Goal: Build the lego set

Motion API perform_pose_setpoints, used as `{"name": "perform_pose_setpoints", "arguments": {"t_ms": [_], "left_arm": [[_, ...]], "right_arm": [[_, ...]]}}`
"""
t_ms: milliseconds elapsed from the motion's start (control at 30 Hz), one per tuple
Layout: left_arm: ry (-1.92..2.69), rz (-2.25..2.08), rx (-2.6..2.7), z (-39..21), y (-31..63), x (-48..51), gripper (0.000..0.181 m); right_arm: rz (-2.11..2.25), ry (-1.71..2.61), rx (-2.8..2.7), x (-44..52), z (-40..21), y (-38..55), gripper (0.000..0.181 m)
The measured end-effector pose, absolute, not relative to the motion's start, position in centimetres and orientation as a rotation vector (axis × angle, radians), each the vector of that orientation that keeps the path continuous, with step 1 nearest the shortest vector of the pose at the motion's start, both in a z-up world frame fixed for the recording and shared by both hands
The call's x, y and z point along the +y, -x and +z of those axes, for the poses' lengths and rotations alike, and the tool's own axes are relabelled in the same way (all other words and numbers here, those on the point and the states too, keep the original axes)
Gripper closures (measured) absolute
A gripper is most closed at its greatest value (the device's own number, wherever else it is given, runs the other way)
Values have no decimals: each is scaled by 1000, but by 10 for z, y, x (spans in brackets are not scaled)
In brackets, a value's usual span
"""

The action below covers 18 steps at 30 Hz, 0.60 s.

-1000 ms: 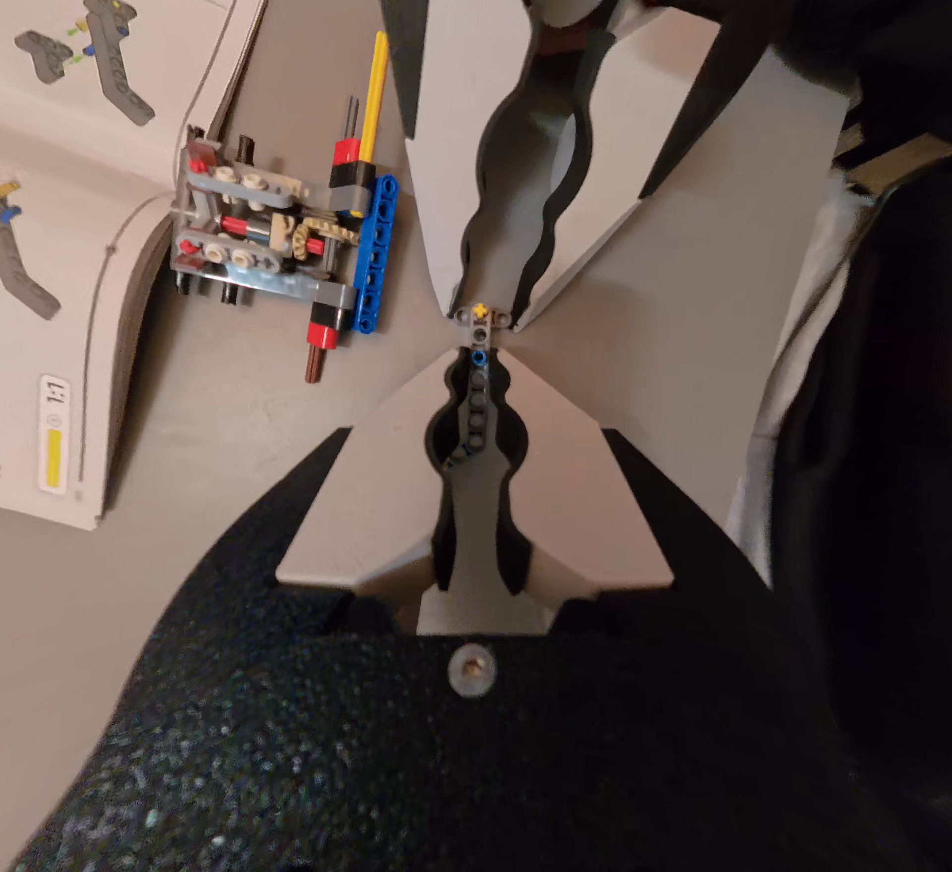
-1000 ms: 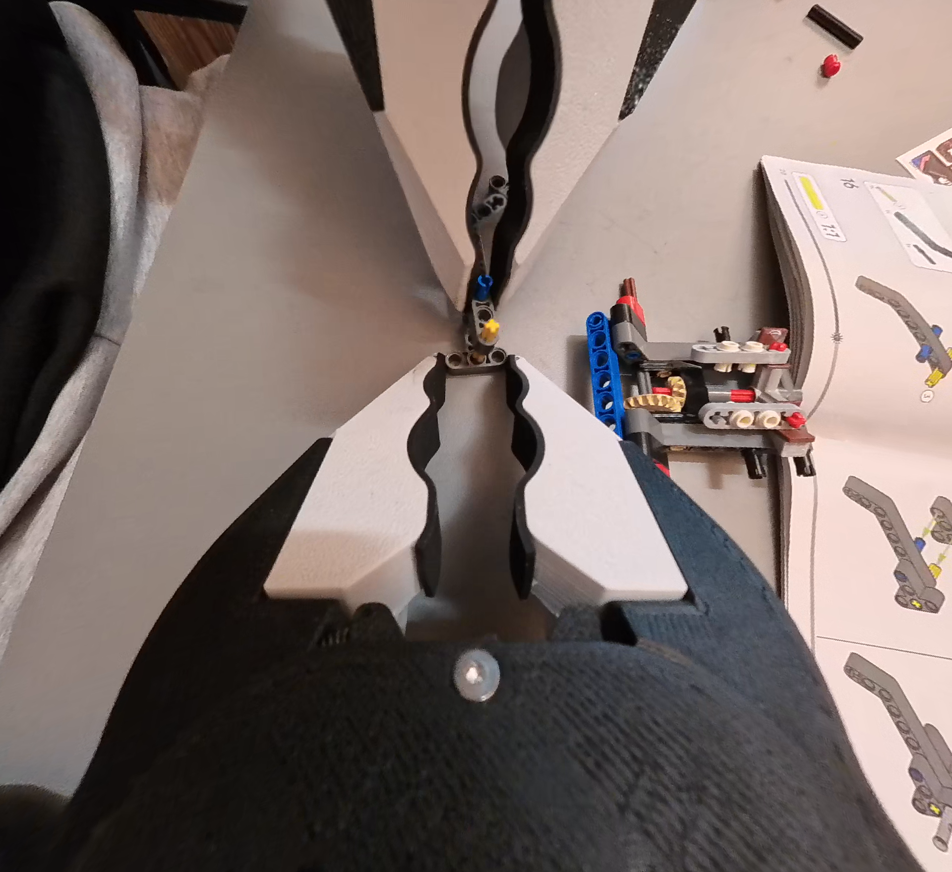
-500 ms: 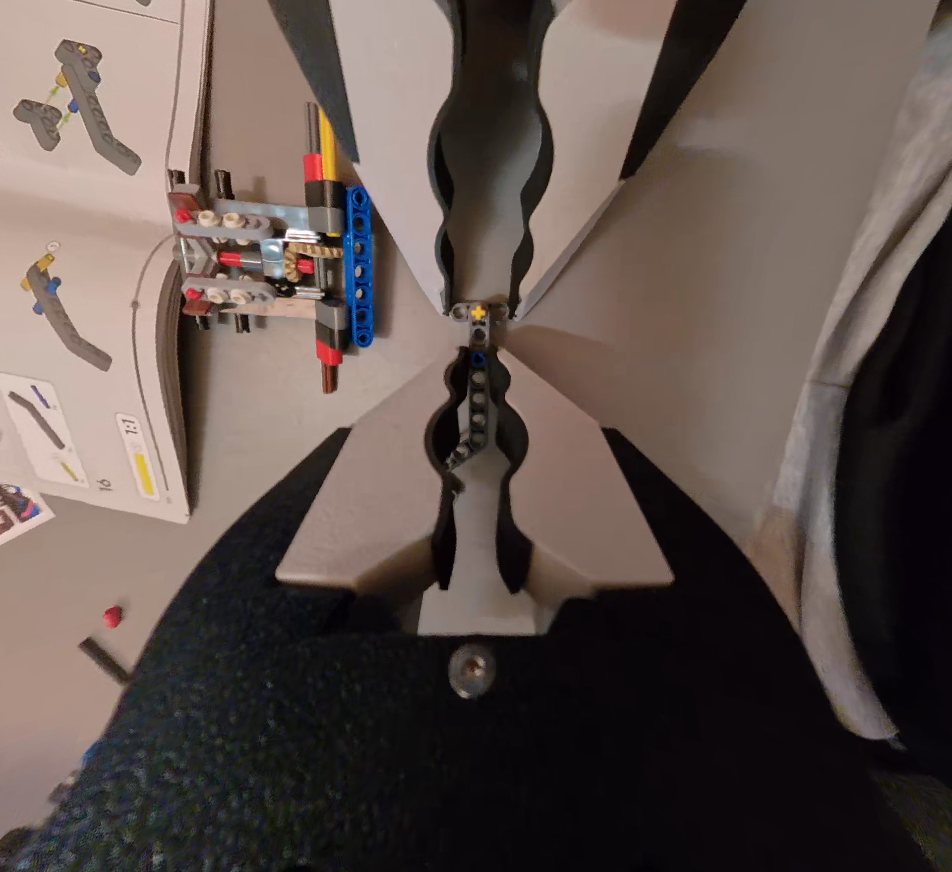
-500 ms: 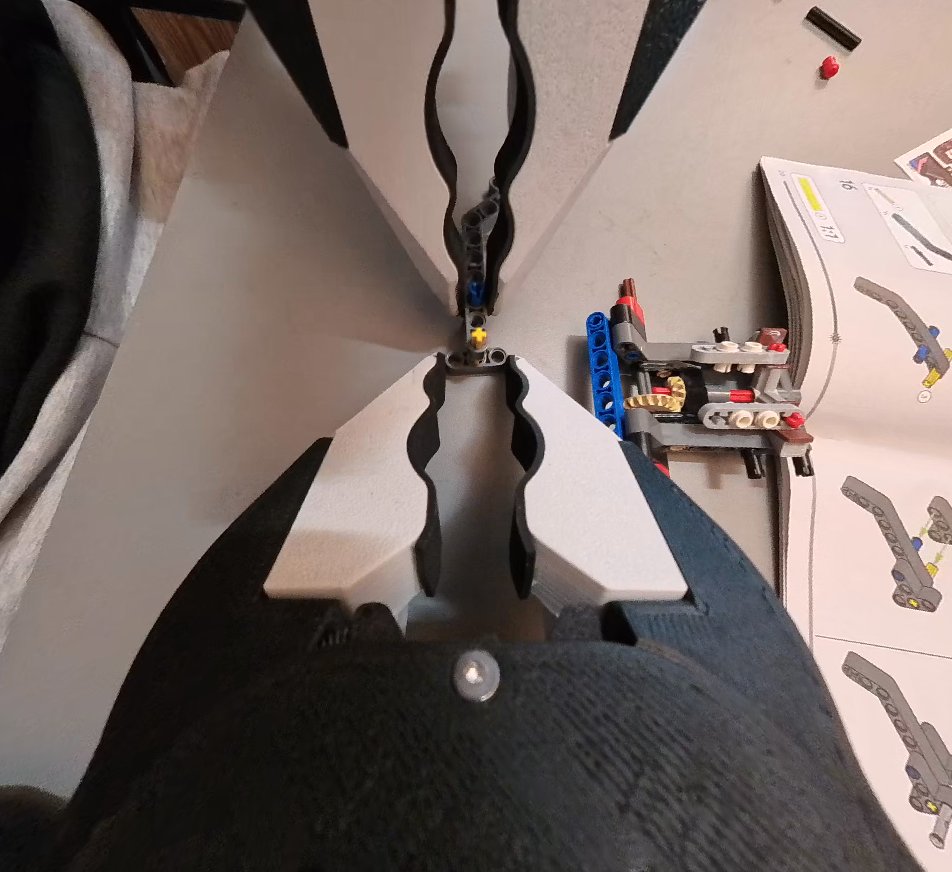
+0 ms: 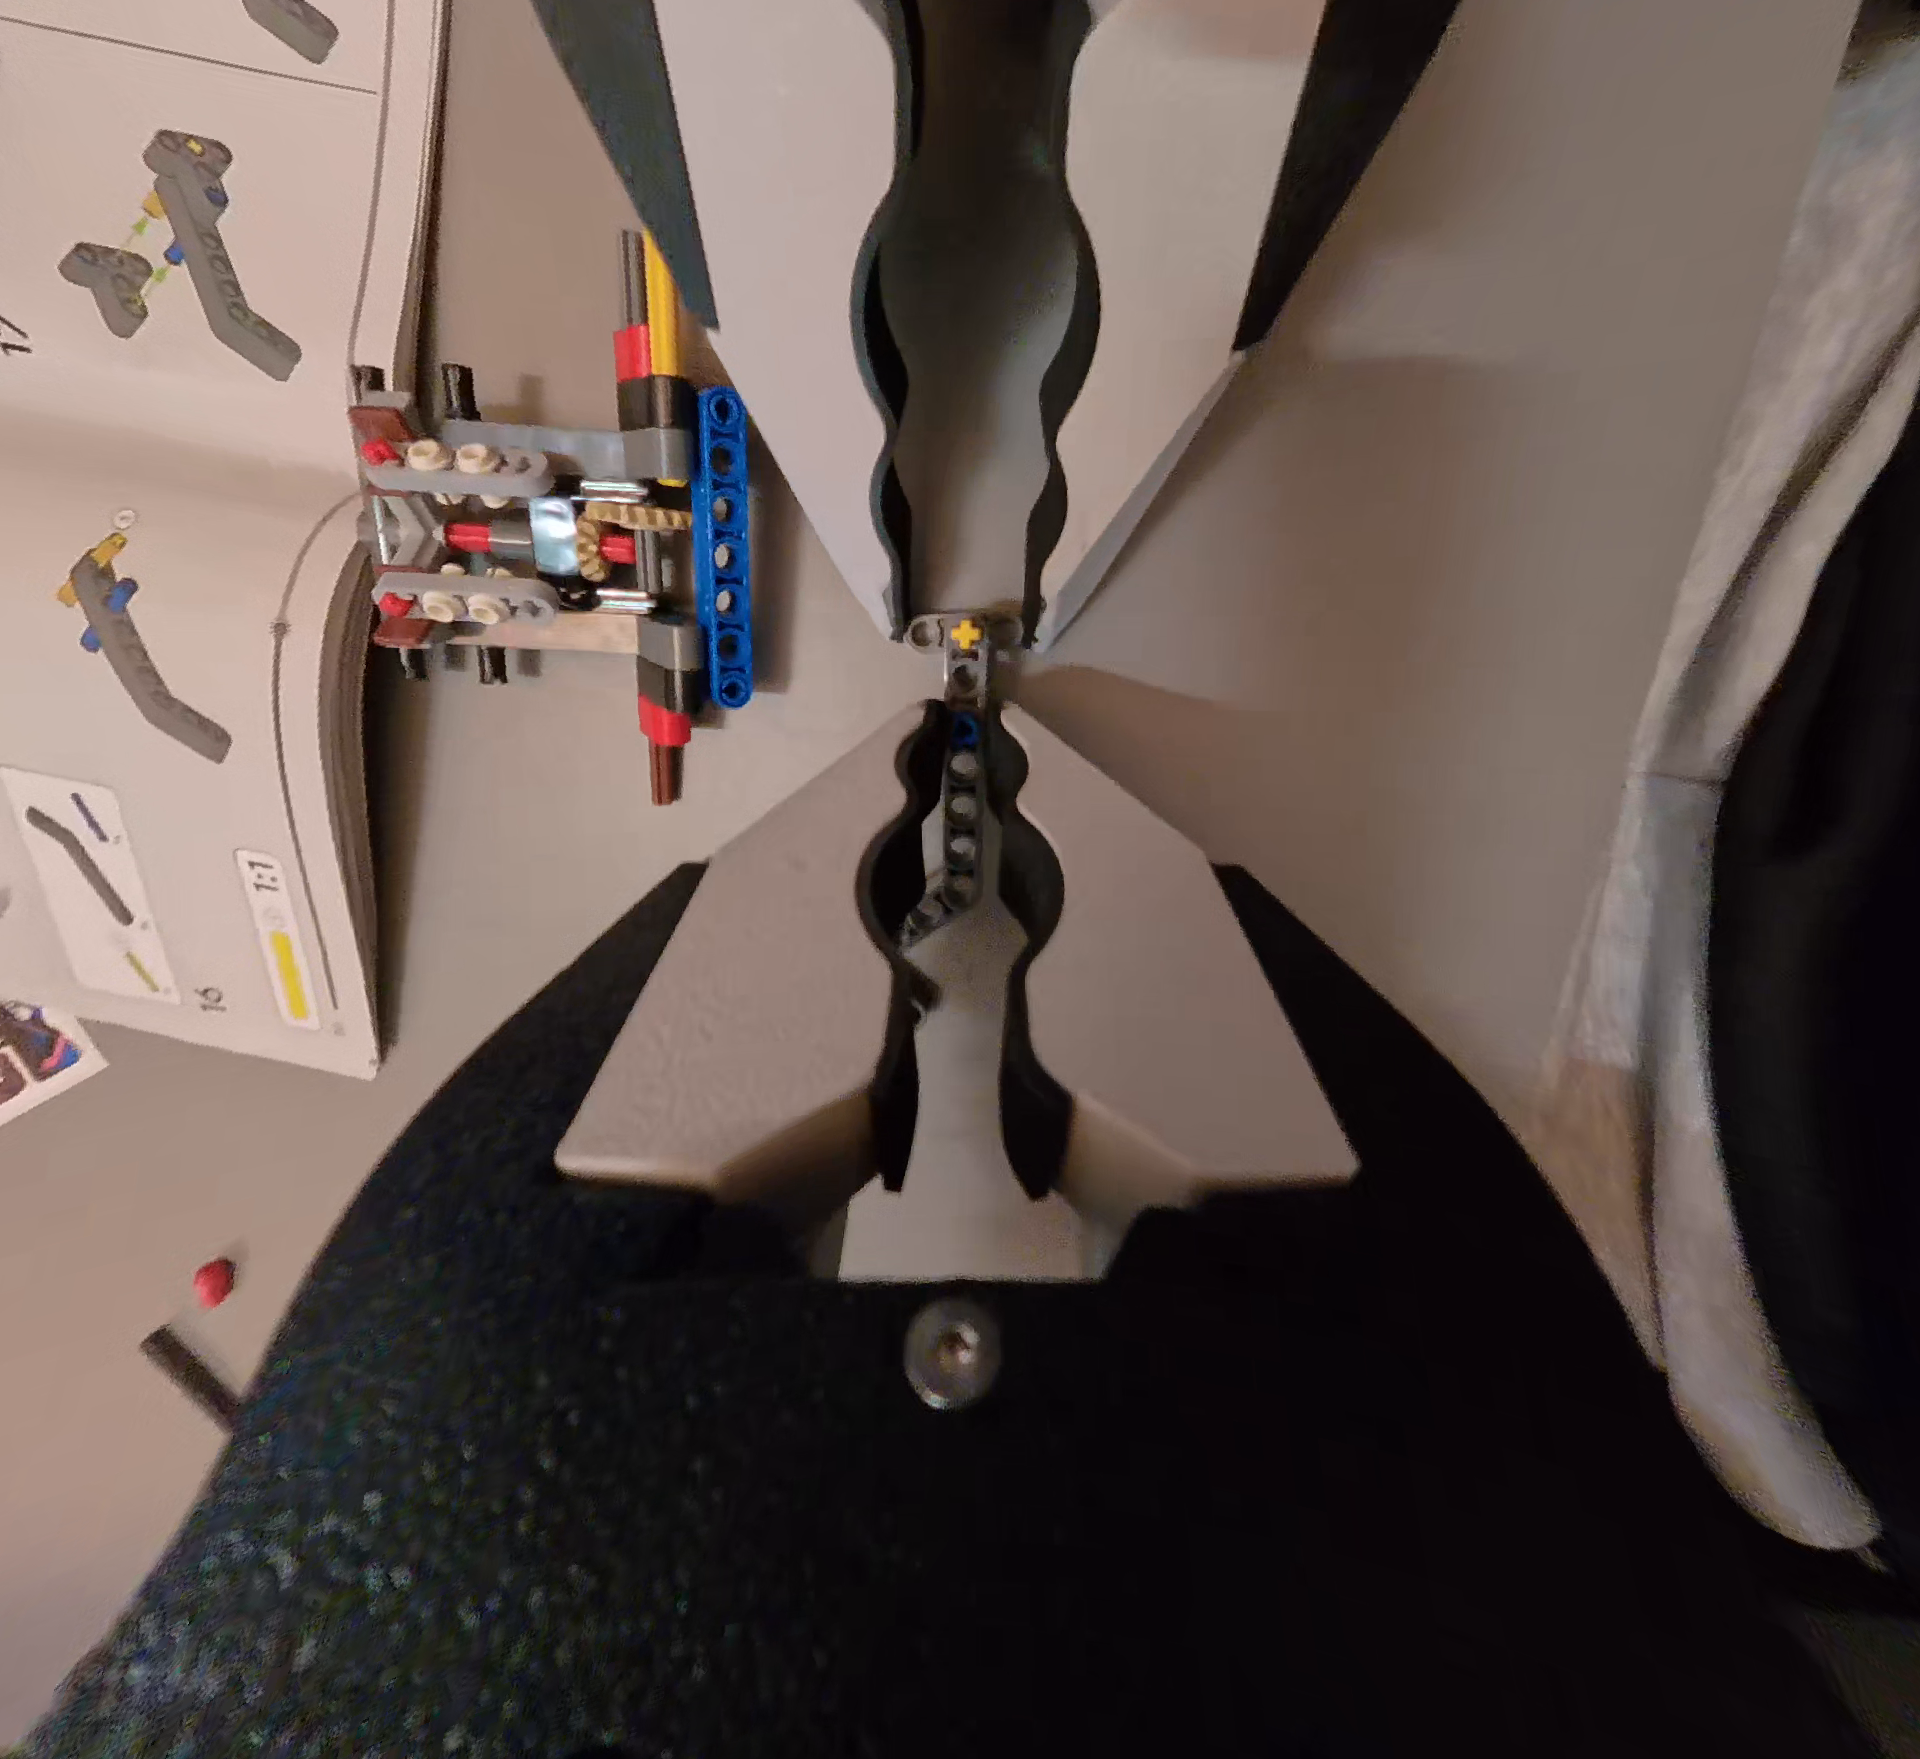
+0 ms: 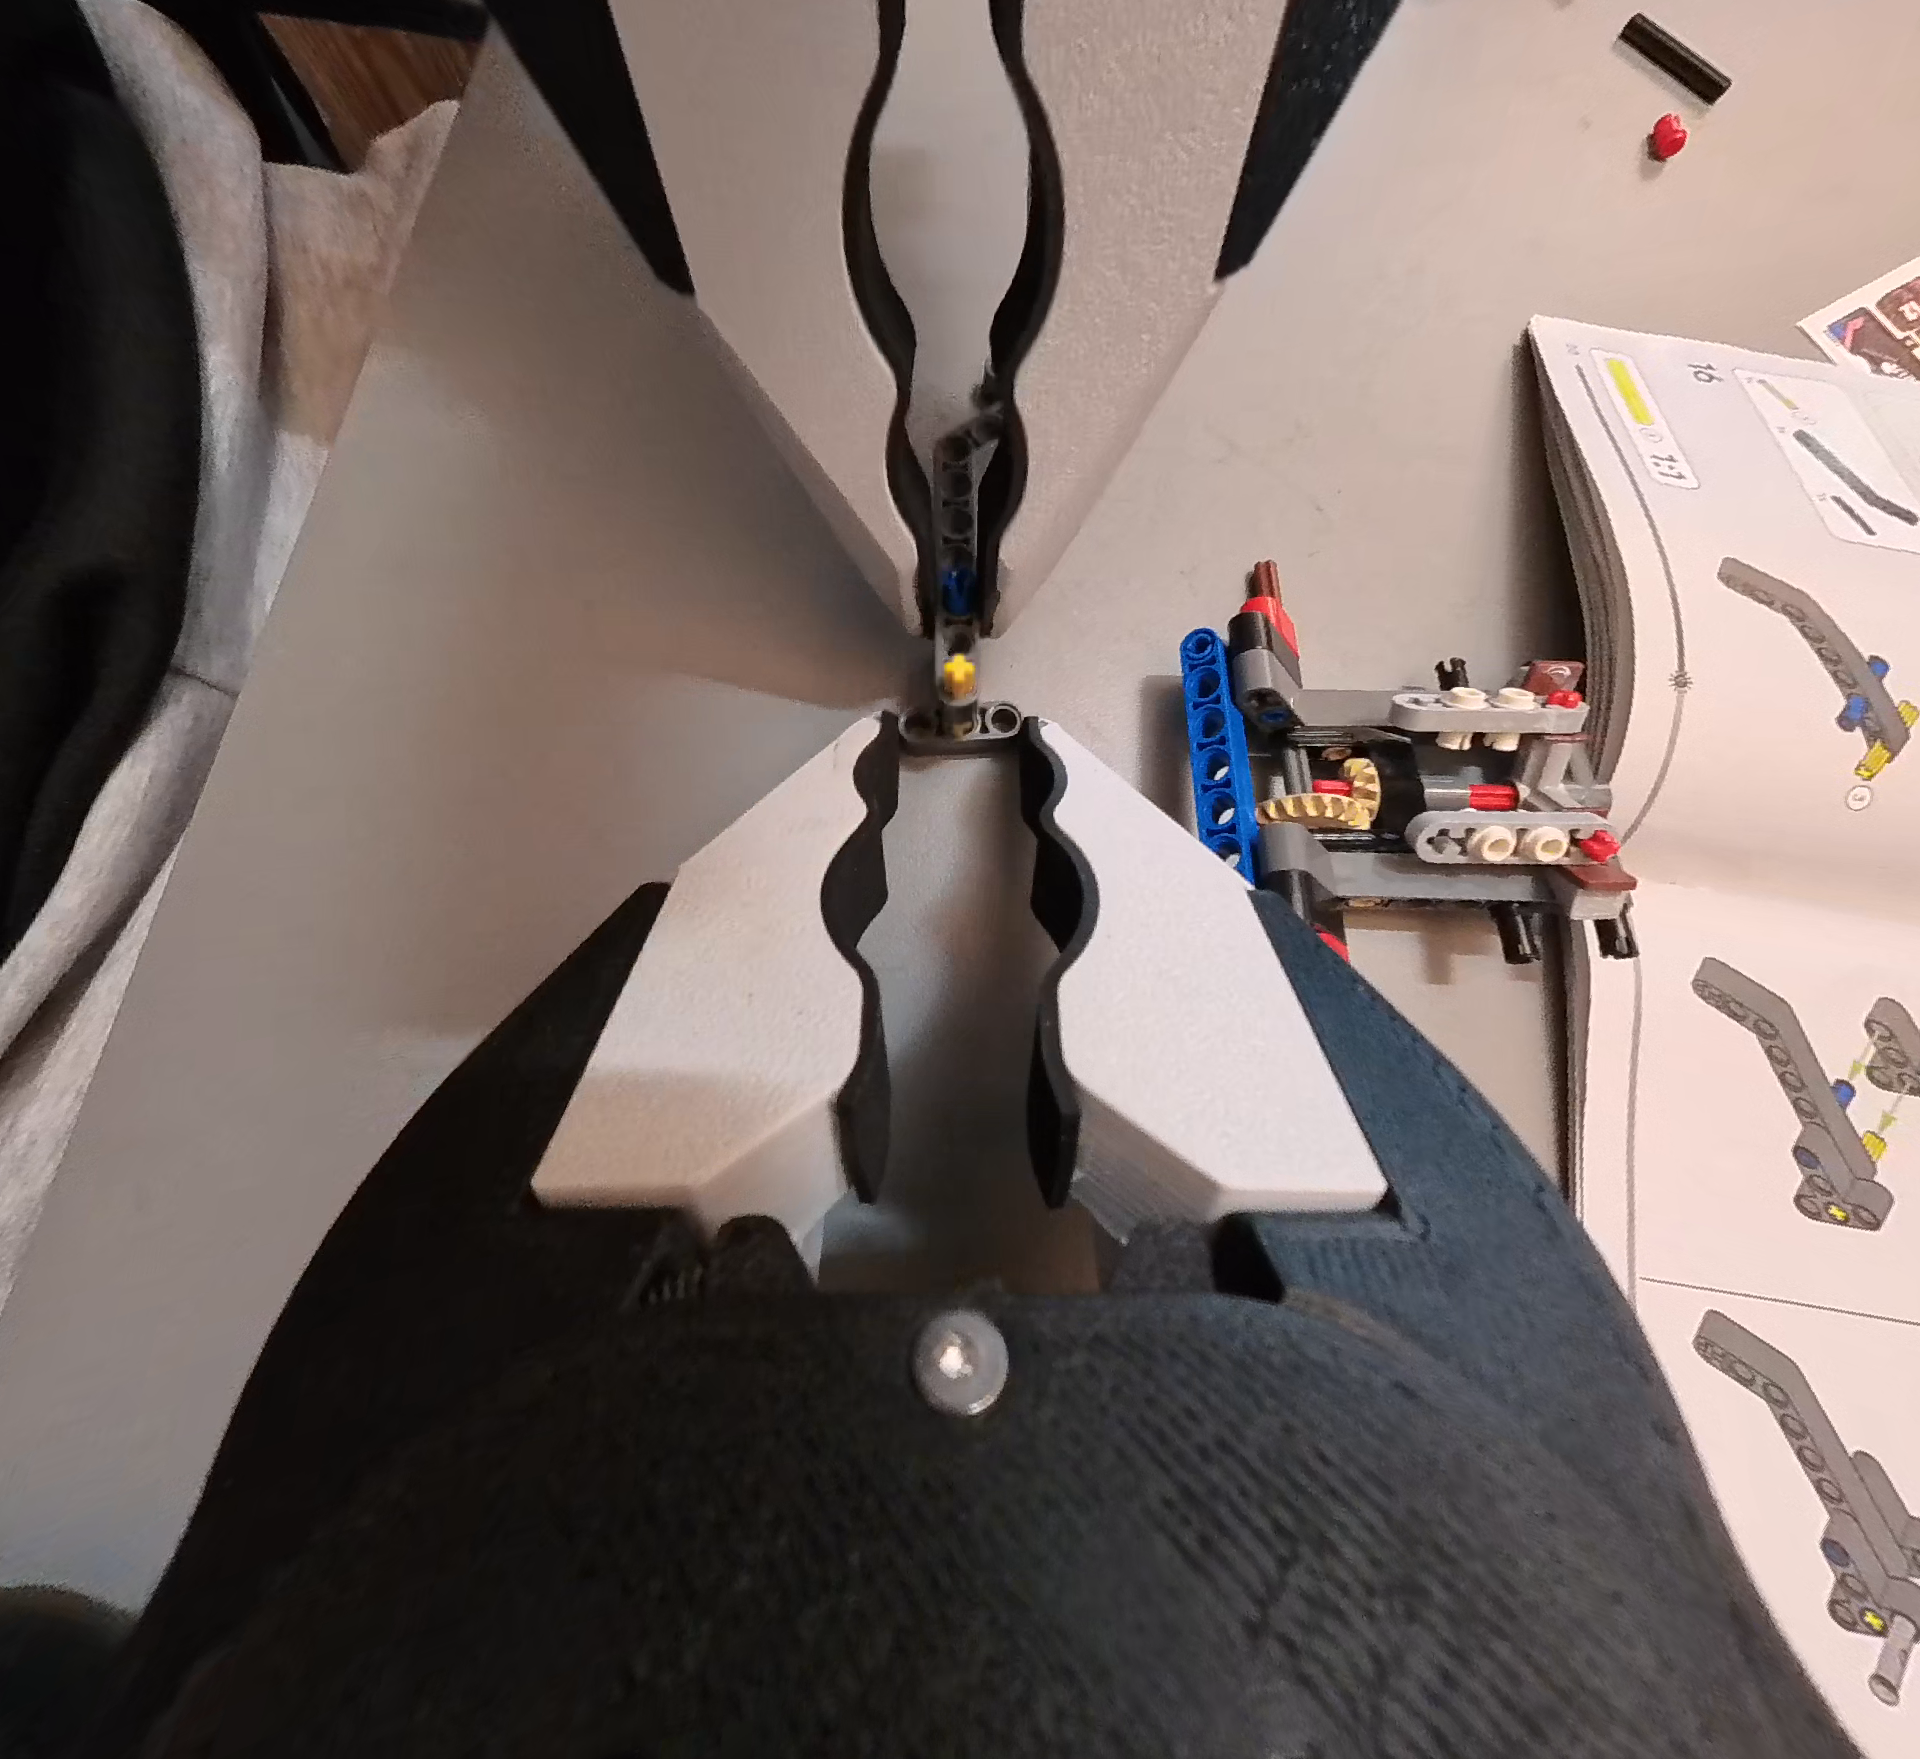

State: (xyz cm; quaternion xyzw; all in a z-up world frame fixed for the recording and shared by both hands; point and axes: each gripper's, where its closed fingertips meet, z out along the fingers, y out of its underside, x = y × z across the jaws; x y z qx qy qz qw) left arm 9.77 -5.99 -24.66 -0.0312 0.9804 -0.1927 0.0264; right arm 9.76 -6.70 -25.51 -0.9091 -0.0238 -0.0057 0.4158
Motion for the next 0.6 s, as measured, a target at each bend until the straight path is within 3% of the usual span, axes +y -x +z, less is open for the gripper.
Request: {"name": "perform_pose_setpoints", "arguments": {"t_ms": [400,600], "left_arm": [[441,-724,3137,-246,-97,-61,176],[316,-771,3103,-247,-97,-60,177]], "right_arm": [[-14,2283,-59,-67,-255,-98,159],[-11,2284,-57,-67,-255,-98,159]]}}
